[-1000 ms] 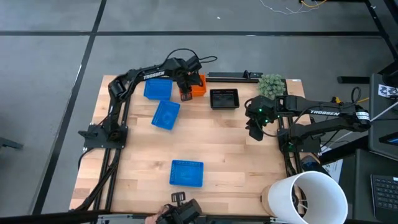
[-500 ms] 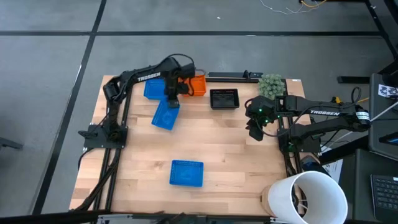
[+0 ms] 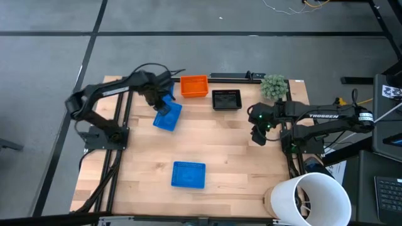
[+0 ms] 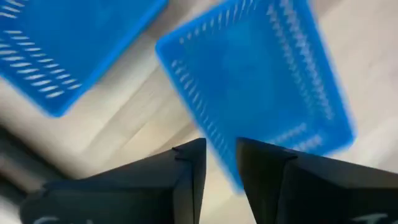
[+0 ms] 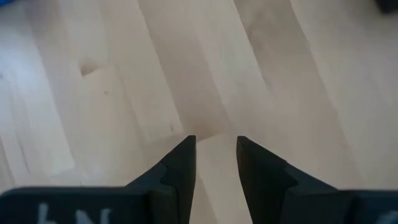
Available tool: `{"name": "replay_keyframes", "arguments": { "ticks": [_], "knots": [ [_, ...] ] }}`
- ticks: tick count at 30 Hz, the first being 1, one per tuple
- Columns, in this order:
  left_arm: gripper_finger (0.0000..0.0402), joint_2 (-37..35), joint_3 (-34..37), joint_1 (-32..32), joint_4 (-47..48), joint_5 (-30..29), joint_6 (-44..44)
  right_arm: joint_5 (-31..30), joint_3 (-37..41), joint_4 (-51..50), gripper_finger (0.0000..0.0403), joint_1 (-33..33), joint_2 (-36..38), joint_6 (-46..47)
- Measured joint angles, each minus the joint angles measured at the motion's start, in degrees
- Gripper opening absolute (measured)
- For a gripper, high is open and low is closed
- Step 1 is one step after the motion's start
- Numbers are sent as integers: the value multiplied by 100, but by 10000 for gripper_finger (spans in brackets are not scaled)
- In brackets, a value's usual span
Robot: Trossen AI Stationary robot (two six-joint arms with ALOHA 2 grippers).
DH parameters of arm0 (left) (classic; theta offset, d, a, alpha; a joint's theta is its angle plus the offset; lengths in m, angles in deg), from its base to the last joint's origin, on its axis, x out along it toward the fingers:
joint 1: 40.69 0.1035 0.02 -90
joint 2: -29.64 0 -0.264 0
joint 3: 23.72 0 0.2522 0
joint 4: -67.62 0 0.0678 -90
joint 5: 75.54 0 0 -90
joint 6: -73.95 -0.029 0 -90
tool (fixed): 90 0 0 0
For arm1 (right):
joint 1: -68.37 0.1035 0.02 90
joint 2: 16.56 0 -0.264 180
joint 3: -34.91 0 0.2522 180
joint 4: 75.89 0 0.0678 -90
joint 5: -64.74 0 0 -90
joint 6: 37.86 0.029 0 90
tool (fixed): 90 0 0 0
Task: Stack baskets by color
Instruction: Stack the middle left blue bin on the top blue bin
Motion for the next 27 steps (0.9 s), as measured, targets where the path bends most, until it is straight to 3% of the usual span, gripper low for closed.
{"name": "replay_keyframes", "arguments": {
  "ticks": [5, 11, 27],
  "knots": [
    [90, -346, 618, 39, -489, -7, 798, 18, 90, -4, 115, -1, 1, 470],
    [107, -229, 875, 36, -677, -338, 1139, 39, 90, 0, 115, 0, 2, 140],
    [130, -95, 1324, -7, -1240, -306, 1323, 39, 90, 0, 115, 0, 2, -19]
  ]
}}
